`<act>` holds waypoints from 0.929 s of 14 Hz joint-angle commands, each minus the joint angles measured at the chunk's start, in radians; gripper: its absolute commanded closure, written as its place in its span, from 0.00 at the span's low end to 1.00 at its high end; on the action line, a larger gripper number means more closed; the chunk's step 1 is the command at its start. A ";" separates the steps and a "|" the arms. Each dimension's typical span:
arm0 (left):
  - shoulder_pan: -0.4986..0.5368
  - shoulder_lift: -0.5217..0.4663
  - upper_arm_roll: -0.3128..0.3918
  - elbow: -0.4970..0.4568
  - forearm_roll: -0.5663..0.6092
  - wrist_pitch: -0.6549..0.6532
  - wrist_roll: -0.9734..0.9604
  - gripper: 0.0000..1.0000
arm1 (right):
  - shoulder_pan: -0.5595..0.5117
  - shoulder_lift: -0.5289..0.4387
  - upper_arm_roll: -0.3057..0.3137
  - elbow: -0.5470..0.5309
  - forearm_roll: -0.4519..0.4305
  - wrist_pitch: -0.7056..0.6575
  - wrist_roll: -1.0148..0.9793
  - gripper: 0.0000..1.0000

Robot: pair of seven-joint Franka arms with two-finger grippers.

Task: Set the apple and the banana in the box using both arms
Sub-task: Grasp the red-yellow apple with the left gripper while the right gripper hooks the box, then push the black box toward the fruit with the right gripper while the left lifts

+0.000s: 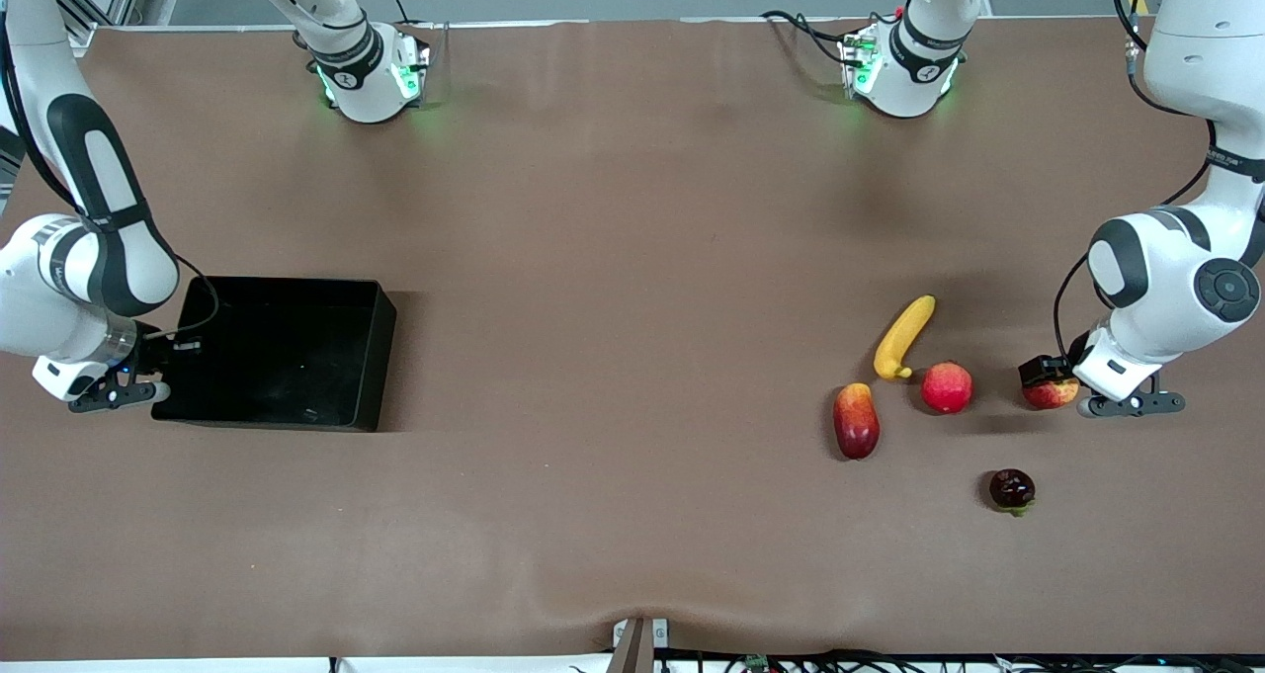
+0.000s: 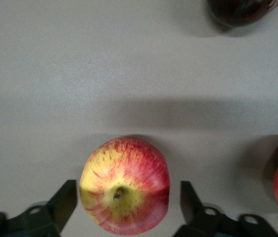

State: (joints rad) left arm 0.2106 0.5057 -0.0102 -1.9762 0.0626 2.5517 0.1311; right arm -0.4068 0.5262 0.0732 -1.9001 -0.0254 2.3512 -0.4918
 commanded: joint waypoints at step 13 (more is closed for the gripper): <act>0.000 -0.354 -0.063 0.051 0.010 -0.388 0.170 1.00 | 0.029 -0.064 0.019 0.176 -0.010 -0.323 0.021 1.00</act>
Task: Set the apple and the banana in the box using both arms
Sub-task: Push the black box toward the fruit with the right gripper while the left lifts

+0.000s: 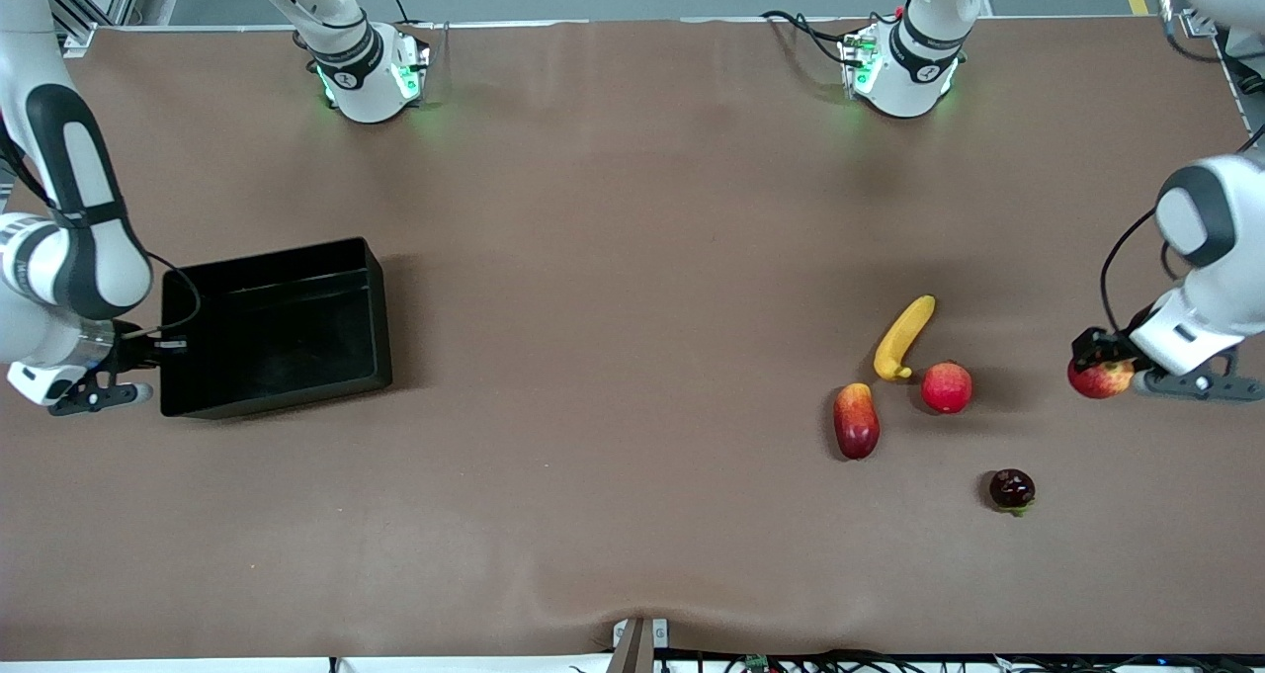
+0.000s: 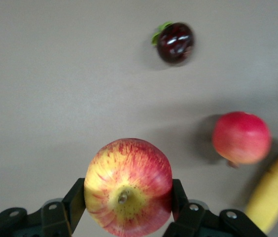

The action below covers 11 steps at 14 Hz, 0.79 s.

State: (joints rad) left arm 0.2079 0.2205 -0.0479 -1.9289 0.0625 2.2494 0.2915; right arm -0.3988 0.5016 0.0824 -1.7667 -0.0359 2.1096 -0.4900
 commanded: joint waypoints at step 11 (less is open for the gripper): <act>-0.001 -0.102 -0.170 0.163 0.003 -0.390 -0.224 1.00 | 0.349 -0.072 0.013 0.059 0.188 -0.143 0.309 1.00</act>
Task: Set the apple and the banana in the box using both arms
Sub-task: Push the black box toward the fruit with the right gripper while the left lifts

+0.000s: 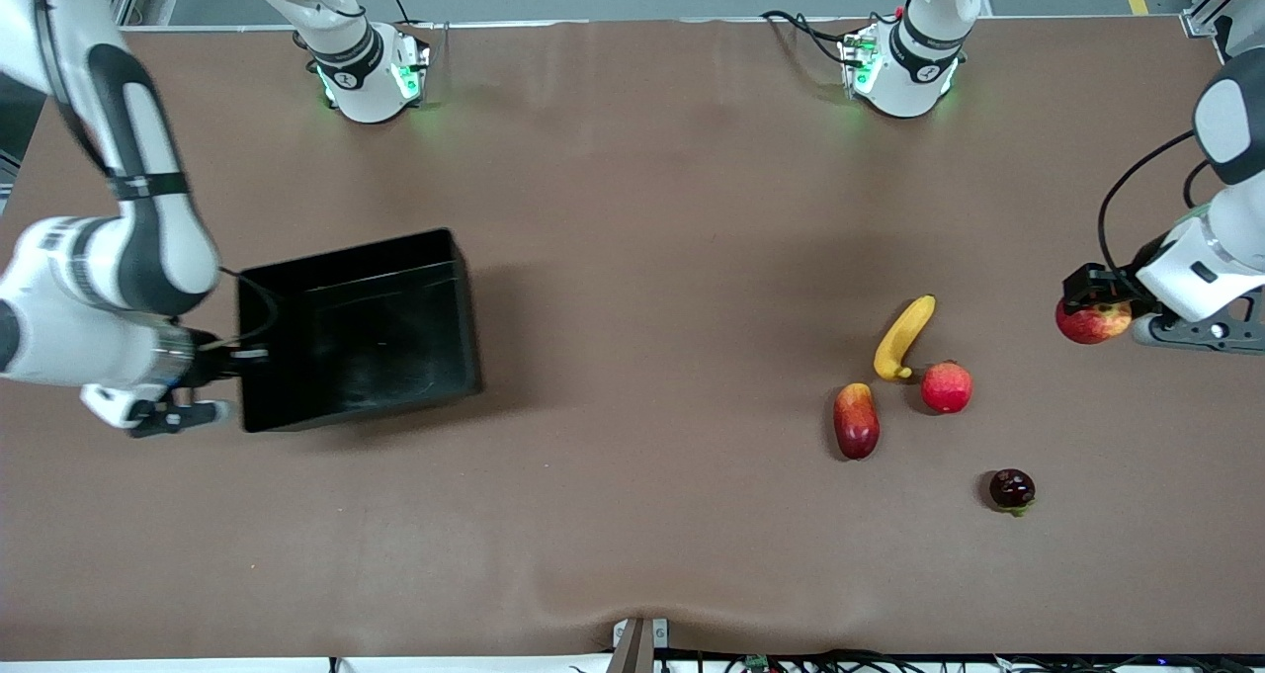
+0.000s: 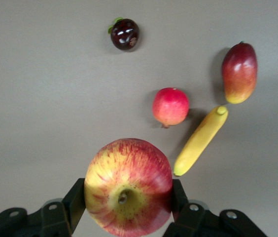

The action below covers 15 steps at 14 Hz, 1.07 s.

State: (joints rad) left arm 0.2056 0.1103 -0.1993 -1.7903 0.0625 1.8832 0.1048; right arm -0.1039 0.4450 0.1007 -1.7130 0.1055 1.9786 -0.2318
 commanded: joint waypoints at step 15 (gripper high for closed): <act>-0.008 0.023 -0.138 0.041 0.013 -0.026 -0.260 1.00 | 0.555 0.003 -0.007 -0.036 0.045 0.167 0.805 1.00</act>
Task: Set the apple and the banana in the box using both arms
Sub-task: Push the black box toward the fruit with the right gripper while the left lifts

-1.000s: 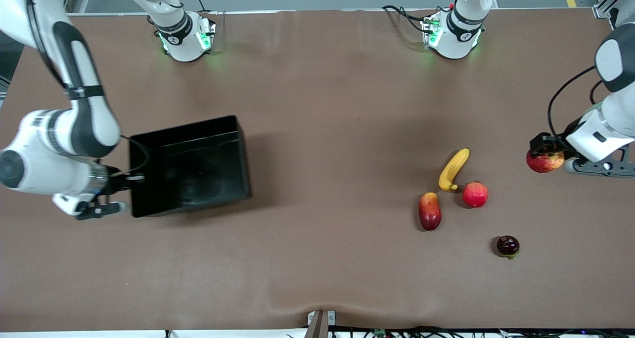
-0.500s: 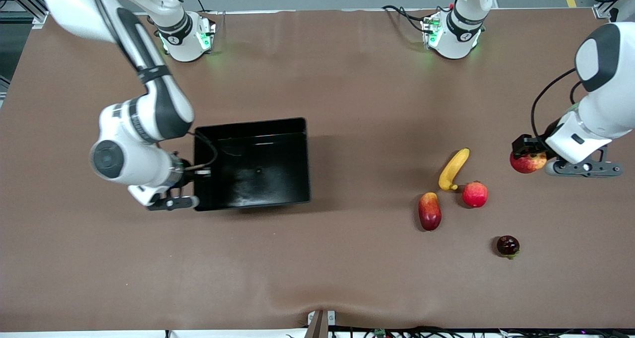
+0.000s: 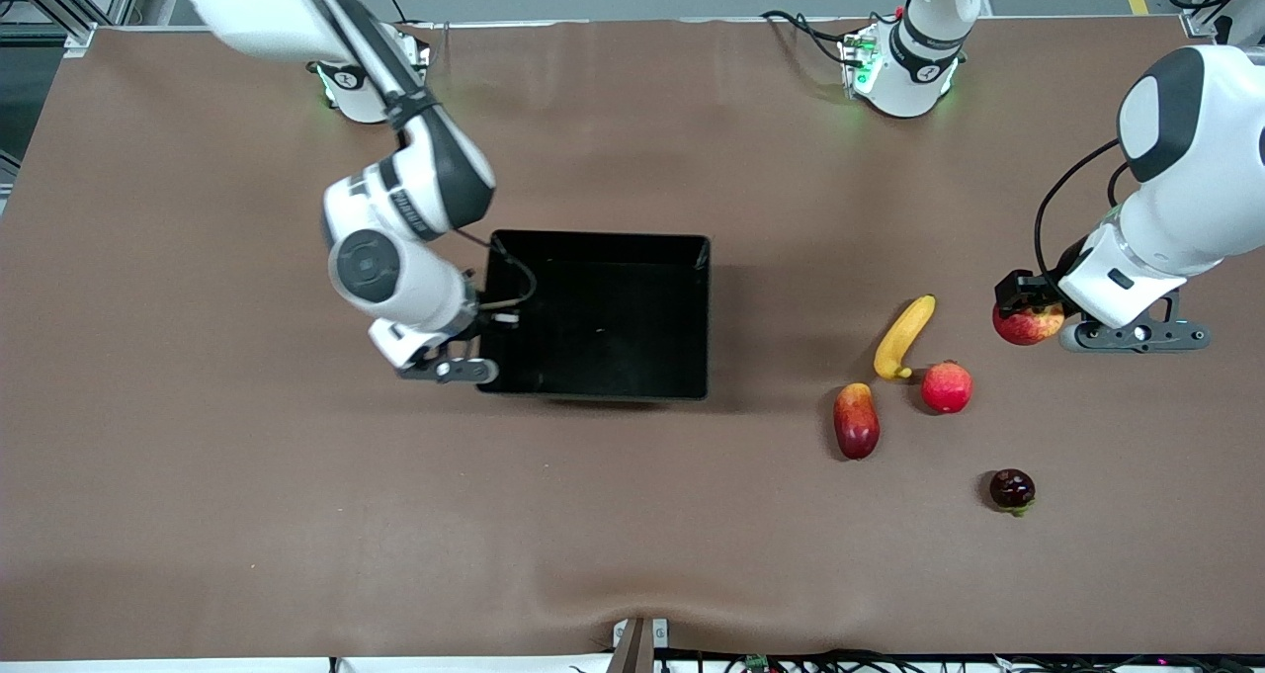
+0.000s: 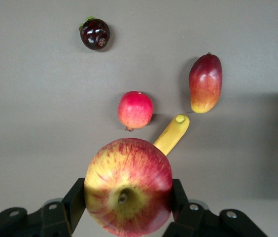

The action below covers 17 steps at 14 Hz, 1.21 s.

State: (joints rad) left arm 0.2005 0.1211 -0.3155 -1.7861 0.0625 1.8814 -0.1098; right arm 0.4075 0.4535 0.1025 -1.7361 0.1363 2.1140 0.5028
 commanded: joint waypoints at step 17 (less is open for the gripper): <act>-0.056 0.043 -0.073 0.093 0.013 -0.031 -0.232 1.00 | 0.301 0.132 -0.012 -0.008 0.006 0.278 0.471 0.00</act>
State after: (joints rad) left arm 0.1553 0.1411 -0.3814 -1.7350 0.0625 1.8809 -0.3046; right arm 0.7048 0.5912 0.0972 -1.7490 0.1357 2.3912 0.9528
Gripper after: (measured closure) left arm 0.278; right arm 0.595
